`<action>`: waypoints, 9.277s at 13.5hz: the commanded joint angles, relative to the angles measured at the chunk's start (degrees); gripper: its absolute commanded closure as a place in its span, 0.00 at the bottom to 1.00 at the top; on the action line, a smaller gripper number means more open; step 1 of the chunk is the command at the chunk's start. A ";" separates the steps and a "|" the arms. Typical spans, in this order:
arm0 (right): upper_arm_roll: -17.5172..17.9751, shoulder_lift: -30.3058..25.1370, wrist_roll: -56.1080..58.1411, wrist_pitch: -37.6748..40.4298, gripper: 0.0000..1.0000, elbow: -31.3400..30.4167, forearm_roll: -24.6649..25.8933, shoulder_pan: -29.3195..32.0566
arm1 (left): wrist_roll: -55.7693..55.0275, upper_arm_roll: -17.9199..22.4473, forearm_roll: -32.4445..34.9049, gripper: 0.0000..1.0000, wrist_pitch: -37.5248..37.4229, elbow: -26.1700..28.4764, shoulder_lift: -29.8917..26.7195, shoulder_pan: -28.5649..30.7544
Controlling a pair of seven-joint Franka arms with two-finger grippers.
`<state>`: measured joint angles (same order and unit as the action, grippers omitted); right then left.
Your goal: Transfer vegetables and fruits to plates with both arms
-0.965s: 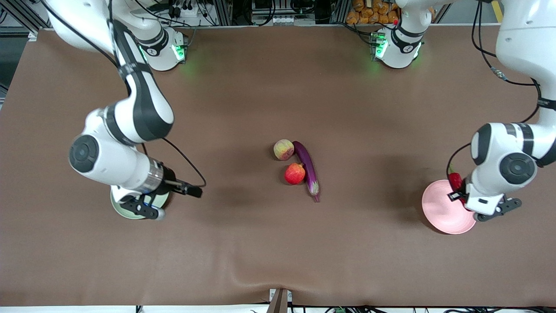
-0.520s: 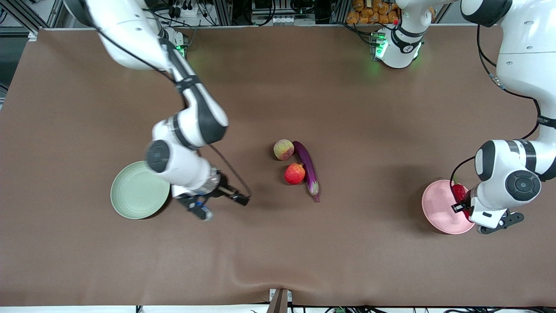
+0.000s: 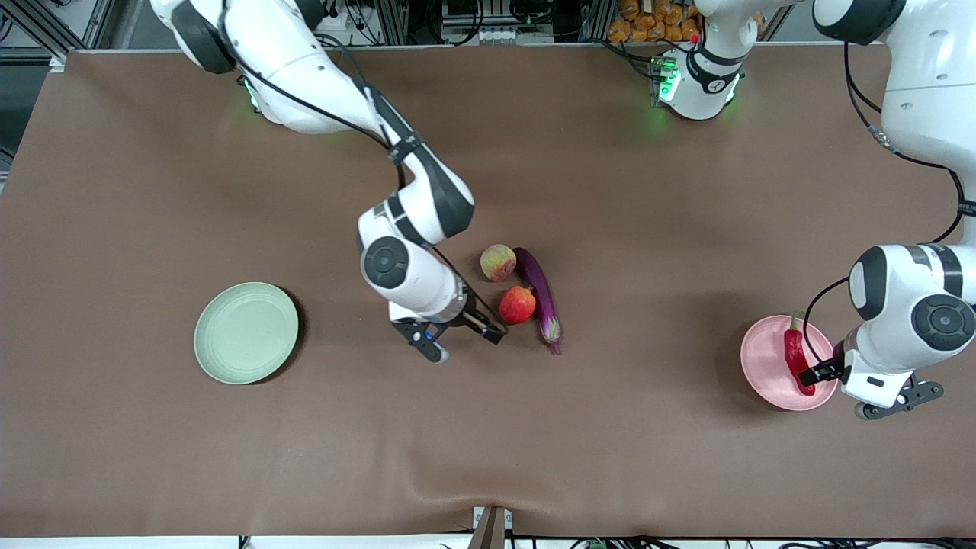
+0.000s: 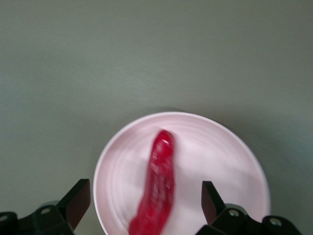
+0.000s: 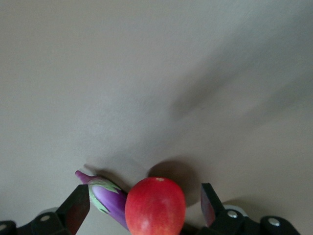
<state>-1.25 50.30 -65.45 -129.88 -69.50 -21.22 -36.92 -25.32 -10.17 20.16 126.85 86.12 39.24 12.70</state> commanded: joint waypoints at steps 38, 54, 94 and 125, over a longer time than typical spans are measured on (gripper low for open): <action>-3.23 -22.60 66.94 21.82 1.00 -27.84 13.13 35.61 | -58.62 -18.04 -1.71 1.00 4.93 10.83 2.53 -20.90; -2.53 -19.54 52.32 17.82 0.00 -21.66 5.85 29.73 | 4.03 -18.22 5.06 1.00 -12.25 11.53 -5.23 13.39; -3.75 -6.70 47.23 27.05 1.00 -2.92 12.25 22.48 | 9.94 -24.81 -13.83 0.00 -28.31 -5.43 -23.66 21.14; -3.59 -47.02 66.95 42.53 0.00 -14.83 20.25 31.47 | 13.46 7.18 -20.60 0.00 -45.82 3.62 -46.36 -14.02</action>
<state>-5.17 12.64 1.71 -83.19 -71.09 -2.58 -5.34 -12.34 -3.18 -0.36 81.78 88.98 -5.34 -1.51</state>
